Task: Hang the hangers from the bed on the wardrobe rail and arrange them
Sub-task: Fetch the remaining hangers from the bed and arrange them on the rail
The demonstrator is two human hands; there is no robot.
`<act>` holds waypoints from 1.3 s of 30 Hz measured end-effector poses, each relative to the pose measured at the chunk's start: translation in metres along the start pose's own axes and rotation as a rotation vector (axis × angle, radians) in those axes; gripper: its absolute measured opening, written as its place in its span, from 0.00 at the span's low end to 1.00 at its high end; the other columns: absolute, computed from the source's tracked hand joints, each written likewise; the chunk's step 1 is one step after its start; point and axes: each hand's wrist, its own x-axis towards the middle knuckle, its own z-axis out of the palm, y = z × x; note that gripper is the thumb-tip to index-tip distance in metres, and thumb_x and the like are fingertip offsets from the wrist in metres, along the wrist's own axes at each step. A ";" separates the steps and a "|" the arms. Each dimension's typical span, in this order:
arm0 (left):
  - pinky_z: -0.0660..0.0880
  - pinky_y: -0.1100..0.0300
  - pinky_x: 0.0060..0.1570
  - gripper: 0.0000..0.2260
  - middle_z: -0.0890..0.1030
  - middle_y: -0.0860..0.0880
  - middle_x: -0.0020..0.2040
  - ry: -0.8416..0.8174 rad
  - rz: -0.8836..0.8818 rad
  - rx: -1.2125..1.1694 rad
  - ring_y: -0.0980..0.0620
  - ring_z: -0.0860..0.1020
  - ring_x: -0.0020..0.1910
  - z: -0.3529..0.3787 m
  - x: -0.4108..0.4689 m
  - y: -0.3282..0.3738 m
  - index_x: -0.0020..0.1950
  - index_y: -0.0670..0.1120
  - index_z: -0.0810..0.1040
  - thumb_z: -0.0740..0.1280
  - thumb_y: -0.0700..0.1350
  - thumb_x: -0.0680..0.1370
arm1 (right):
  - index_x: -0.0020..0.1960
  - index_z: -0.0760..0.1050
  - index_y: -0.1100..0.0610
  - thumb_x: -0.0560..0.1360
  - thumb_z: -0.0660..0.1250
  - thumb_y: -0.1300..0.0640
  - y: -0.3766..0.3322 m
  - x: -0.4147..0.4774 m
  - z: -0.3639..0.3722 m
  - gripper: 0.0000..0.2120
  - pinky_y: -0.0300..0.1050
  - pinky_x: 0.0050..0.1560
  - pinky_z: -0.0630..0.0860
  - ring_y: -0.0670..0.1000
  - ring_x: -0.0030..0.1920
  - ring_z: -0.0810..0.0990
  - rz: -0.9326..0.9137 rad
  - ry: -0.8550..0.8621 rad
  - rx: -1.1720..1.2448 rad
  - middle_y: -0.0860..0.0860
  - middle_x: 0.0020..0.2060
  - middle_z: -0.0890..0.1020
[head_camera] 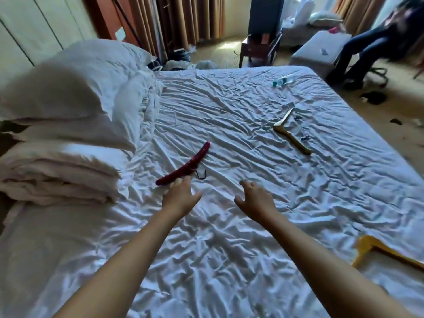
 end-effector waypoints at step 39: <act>0.68 0.54 0.36 0.10 0.78 0.45 0.44 -0.370 0.362 -0.069 0.42 0.76 0.42 0.284 0.238 0.072 0.51 0.47 0.71 0.65 0.39 0.70 | 0.64 0.69 0.57 0.76 0.57 0.56 0.220 0.111 0.150 0.17 0.51 0.55 0.72 0.59 0.60 0.73 0.631 0.007 0.176 0.56 0.60 0.75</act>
